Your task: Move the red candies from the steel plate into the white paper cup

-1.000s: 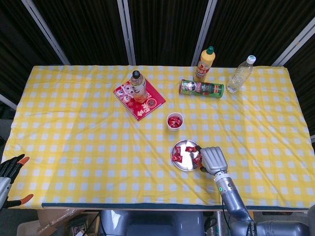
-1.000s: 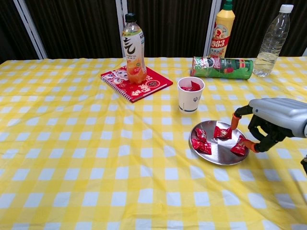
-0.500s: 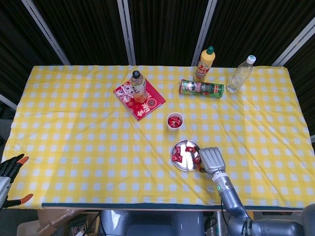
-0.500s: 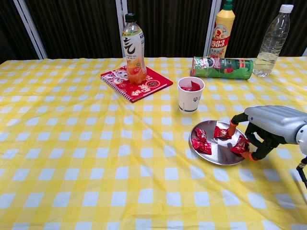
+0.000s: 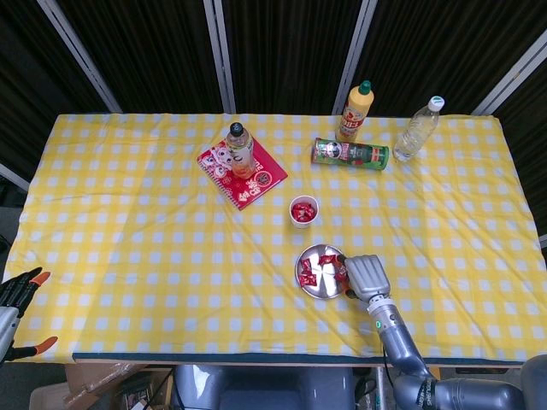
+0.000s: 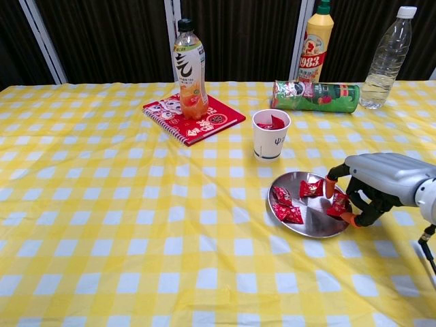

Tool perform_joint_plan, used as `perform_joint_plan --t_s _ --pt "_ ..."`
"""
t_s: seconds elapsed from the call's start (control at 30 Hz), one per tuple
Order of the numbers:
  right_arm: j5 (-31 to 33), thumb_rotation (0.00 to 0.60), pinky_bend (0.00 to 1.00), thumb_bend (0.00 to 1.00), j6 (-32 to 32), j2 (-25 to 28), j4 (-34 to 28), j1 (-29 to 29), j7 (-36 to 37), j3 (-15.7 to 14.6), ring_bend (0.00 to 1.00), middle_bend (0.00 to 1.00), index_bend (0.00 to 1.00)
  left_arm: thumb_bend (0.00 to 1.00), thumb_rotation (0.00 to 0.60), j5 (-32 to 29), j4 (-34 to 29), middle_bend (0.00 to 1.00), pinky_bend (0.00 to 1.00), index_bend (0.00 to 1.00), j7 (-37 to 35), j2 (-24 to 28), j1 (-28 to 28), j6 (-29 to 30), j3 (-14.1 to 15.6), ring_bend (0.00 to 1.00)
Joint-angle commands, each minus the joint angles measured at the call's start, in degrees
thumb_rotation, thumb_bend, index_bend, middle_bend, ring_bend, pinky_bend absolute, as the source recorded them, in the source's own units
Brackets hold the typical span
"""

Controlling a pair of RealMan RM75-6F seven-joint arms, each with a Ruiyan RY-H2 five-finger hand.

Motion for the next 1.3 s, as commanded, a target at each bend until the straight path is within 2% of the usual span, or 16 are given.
perform_joint_plan --t_s 0.03,0.2,1.3 --pt "-0.4 0.600 1.00 0.35 0.0 -0.1 -0.2 -0.1 0.0 0.1 0.83 0.79 0.44 0.07 0.600 0.0 0.0 0.00 0.00 0.00 0.0 0.0 0.0 0.0 0.0 0.00" --pt "-0.5 0.600 1.00 0.35 -0.2 -0.2 -0.1 -0.3 -0.2 0.4 0.83 0.79 0.48 0.07 0.600 0.1 0.2 0.00 0.00 0.00 -0.3 0.0 0.1 0.1 0.1 0.00" --pt "-0.2 0.600 1.00 0.35 -1.0 -0.2 0.4 0.4 -3.3 2.8 0.83 0.79 0.48 0.07 0.600 0.1 0.2 0.00 0.00 0.00 -0.4 0.1 -0.1 -0.2 0.1 0.00"
